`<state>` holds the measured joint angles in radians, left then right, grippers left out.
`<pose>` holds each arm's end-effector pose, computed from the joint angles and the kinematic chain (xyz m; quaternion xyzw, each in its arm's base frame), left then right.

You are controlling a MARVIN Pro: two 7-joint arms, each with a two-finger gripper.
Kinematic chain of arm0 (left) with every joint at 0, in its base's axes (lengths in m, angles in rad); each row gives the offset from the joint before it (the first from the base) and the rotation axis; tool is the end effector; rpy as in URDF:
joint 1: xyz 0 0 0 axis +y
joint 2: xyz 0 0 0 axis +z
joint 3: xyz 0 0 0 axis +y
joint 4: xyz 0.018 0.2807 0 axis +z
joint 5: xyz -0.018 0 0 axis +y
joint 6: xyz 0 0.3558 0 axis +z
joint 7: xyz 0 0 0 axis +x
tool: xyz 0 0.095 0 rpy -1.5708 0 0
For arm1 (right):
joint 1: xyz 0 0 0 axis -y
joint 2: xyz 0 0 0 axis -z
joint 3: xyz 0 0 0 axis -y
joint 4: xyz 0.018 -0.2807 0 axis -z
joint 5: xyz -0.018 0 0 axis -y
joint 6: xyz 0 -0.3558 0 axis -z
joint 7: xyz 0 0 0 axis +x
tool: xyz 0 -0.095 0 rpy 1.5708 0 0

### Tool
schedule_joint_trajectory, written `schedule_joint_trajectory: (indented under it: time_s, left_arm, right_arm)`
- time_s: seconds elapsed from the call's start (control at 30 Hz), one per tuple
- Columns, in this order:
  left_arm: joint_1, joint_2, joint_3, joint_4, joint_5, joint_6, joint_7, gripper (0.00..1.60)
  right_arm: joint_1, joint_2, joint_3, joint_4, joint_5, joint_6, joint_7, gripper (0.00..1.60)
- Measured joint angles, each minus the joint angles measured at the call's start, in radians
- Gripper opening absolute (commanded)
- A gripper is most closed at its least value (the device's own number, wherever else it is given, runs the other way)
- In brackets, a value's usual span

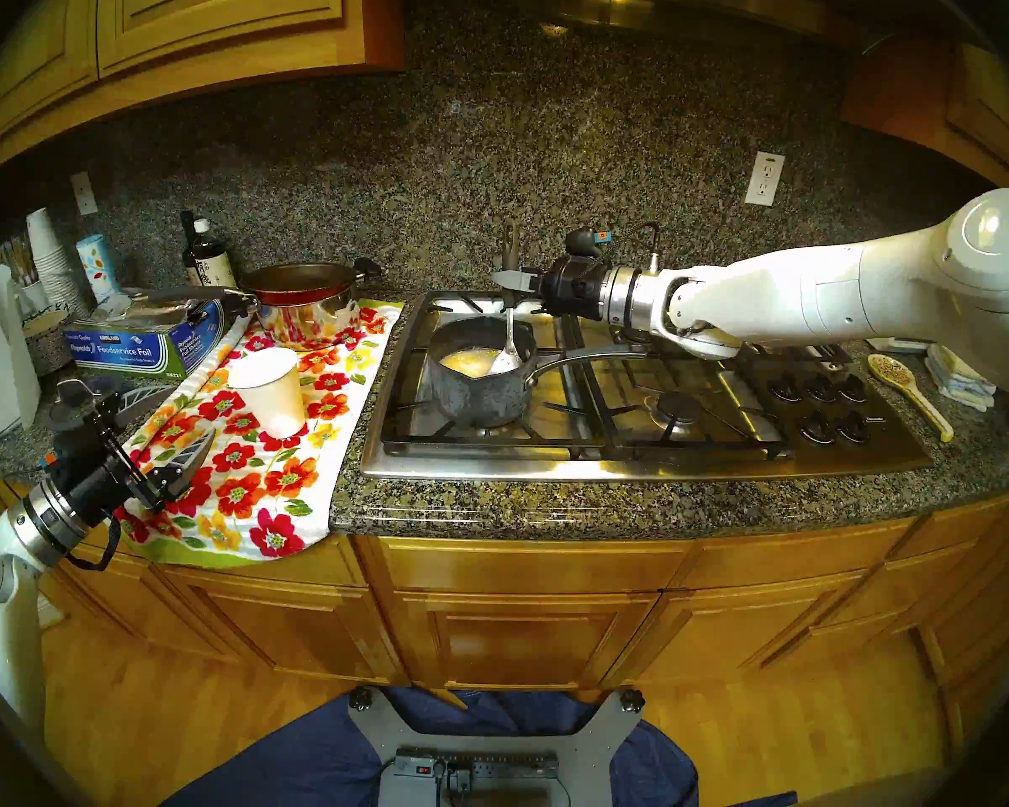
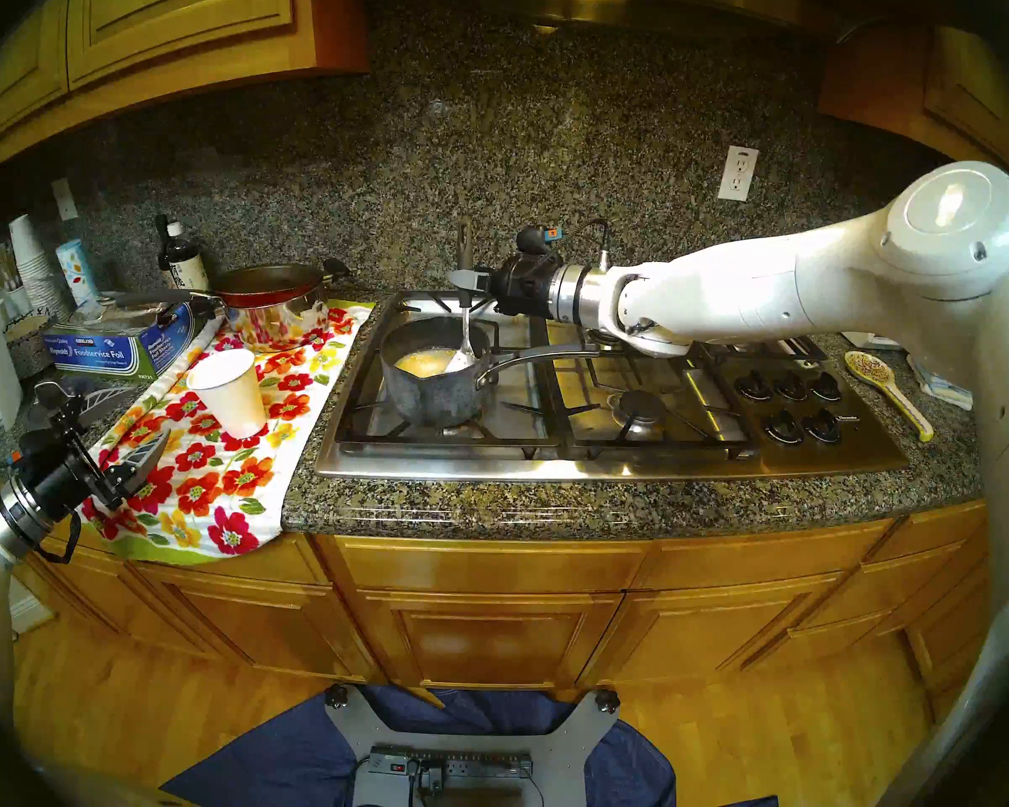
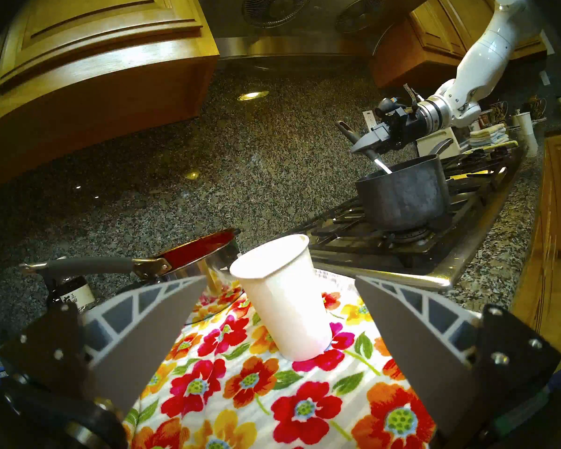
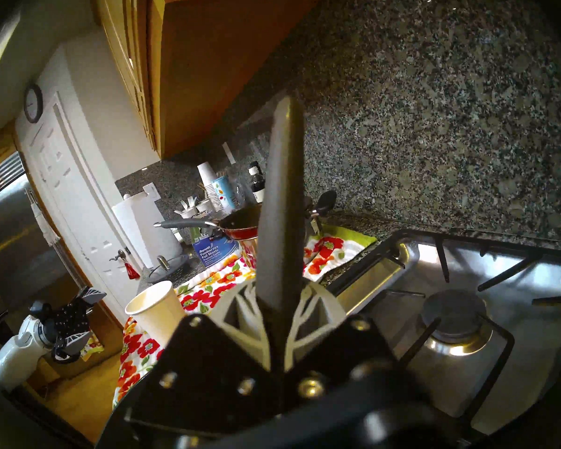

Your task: Pour oats into pot and stir with a spoon

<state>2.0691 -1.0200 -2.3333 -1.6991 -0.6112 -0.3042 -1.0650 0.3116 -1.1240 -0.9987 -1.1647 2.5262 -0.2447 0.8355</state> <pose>0.2793 0.3026 -0.1927 0.6077 -0.3053 0.7306 0.0610 0.5815 0.0599 -0.1332 -0.6935 -0.2493 -0.4948 0.4605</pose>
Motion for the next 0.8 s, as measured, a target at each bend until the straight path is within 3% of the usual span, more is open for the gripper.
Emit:
schedule_joint_trajectory:
  time_s: [0.8]
  left_arm:
    - [0.0,0.0,0.0,0.0,0.0,0.0,0.0,1.6]
  right_arm:
    - [0.01,-0.039,-0.011,0.049,-0.05,0.072,0.022,0.0]
